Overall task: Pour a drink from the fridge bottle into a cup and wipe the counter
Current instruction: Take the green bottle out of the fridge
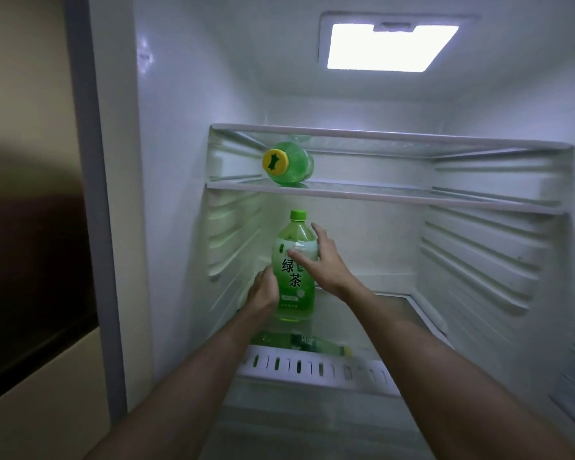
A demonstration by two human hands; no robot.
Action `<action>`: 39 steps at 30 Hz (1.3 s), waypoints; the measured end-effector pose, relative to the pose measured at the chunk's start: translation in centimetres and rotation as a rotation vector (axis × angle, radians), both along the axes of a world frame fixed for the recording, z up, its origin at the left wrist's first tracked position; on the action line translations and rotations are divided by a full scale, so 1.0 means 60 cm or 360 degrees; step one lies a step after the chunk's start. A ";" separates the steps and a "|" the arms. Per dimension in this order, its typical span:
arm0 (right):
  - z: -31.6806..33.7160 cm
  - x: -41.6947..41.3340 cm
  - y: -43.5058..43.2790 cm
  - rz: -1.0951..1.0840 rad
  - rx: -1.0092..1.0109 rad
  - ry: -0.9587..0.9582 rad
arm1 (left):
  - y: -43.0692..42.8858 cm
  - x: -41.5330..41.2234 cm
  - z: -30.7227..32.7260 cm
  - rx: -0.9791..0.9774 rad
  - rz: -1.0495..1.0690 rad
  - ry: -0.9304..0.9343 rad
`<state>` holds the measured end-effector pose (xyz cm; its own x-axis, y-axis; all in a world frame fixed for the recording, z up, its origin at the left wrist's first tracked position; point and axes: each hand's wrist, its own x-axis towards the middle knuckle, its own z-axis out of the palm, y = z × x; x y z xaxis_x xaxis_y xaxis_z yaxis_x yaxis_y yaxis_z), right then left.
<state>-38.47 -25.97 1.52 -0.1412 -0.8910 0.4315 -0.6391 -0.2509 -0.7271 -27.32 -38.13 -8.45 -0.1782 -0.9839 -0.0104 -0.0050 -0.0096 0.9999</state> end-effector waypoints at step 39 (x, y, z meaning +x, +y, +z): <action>0.036 0.100 0.188 0.0016 -0.0279 -0.0241 | 0.347 0.132 0.138 0.0465 -0.0296 0.0399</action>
<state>-32.50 -14.69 3.69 -0.2075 -0.8061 0.5543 -0.5229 -0.3875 -0.7593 -19.42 -17.34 -0.14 -0.3850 -0.8969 -0.2175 0.2096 -0.3144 0.9259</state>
